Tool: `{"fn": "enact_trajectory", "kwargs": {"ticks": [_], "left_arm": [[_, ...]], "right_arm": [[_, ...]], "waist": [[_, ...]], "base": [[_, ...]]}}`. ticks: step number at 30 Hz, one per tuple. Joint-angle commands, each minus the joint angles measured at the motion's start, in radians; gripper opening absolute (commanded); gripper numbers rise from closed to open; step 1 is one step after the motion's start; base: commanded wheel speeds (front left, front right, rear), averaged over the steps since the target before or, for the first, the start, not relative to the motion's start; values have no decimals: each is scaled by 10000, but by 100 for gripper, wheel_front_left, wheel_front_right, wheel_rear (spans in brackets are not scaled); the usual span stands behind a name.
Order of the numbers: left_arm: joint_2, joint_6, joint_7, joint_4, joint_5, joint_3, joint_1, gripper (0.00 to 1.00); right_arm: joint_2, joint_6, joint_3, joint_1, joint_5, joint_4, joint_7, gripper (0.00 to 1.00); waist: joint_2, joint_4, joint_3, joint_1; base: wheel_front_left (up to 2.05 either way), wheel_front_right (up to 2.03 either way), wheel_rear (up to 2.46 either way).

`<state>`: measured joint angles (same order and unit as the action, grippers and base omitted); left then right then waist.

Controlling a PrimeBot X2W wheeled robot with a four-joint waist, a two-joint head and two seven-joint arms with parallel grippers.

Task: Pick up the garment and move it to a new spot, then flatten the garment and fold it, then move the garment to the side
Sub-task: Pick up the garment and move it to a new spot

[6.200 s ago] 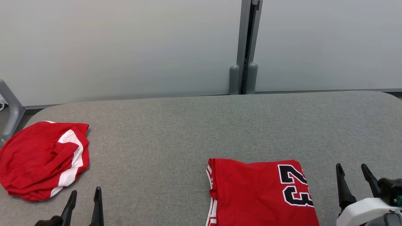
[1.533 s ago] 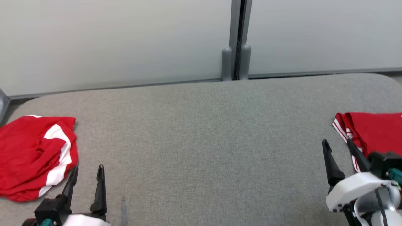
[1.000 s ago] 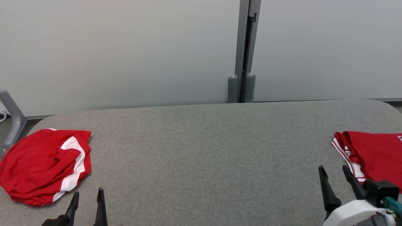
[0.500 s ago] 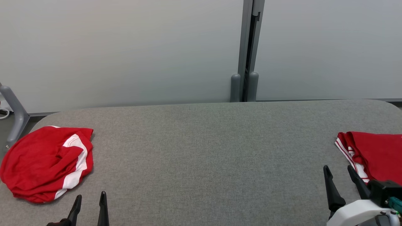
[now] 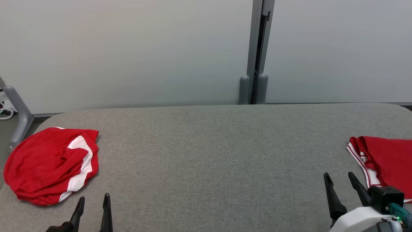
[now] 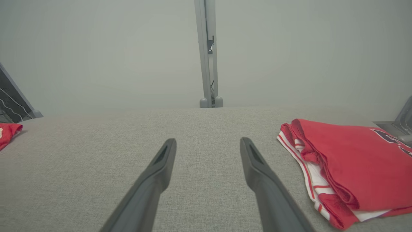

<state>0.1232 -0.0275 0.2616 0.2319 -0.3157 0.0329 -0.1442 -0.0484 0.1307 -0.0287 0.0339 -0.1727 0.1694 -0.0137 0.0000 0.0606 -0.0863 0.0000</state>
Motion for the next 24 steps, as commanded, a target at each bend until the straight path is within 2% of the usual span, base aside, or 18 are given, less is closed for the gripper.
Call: {"fn": "enact_trajectory", "kwargs": {"ticks": [1,6,12,13,24], "left_arm": [[47,-11,45,-28,-11,-43,96,100],[116,7,10,-76,12,14,94,100],[366,-55,-218,-330,-68,-73,-127,100],[366,-55,-218,-330,-68,-73,-127,100],[652,-242,-537,-809,-97,-153,-471,100]], "right_arm": [[-47,2,53,24,46,-9,-84,100],[-48,2,115,-11,16,8,-197,100],[-49,2,369,74,-309,288,-273,100],[-49,2,369,74,-309,288,-273,100],[-52,2,567,-34,-500,724,-529,100]], "waist": [[0,149,-23,0],[0,732,-34,0],[0,1973,-49,0],[0,1973,-49,0],[0,3849,-131,0]], "base": [[0,0,0],[0,0,0],[0,0,0],[0,0,0],[0,0,0]]}}
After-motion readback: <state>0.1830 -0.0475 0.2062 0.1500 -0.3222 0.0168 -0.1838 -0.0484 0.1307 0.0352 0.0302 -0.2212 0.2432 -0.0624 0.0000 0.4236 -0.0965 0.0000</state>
